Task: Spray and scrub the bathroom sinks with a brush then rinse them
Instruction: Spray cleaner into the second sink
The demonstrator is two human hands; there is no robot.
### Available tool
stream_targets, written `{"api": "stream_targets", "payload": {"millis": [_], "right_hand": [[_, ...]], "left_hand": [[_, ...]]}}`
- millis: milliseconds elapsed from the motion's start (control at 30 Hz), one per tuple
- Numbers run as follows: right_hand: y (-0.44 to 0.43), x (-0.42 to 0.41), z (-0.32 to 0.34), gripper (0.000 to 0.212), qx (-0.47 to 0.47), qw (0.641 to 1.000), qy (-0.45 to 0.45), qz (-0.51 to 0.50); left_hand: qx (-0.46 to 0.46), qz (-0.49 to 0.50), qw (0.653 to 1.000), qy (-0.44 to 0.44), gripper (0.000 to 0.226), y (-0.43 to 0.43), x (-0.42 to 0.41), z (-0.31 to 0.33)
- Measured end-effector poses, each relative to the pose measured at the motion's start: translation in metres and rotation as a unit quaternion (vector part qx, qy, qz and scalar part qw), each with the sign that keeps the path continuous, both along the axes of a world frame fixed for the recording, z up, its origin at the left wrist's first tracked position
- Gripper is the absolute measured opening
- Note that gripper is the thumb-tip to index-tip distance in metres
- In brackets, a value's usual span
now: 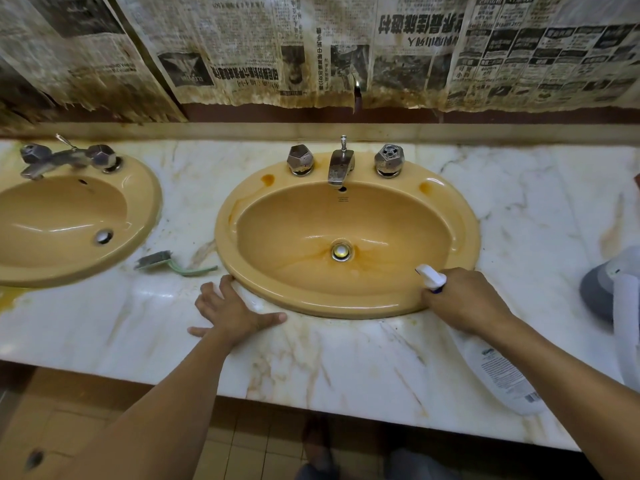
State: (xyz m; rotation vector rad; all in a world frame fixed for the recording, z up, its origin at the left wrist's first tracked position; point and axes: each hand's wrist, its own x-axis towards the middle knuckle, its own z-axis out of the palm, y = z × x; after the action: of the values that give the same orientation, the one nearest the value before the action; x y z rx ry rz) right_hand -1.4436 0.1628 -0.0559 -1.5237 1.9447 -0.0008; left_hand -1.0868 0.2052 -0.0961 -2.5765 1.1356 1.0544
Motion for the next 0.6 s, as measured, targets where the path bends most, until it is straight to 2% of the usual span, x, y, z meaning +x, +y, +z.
{"api": "stream_targets", "payload": {"millis": [200,400,600], "right_hand": [[-0.003,0.011,-0.008,0.029,-0.01,0.999,0.033,0.008],[-0.002,0.011,-0.006,0.028,-0.053,0.993,0.04,-0.095],[-0.016,0.013,0.011,0.036,-0.094,0.98,-0.078,-0.157]], "left_hand": [[0.042,-0.018,0.999,0.024,0.175,-0.003,0.002,-0.005],[0.049,-0.029,0.998,0.036,0.177,-0.005,0.008,-0.012],[0.039,-0.011,0.998,0.04,0.174,-0.005,0.003,-0.013]]}}
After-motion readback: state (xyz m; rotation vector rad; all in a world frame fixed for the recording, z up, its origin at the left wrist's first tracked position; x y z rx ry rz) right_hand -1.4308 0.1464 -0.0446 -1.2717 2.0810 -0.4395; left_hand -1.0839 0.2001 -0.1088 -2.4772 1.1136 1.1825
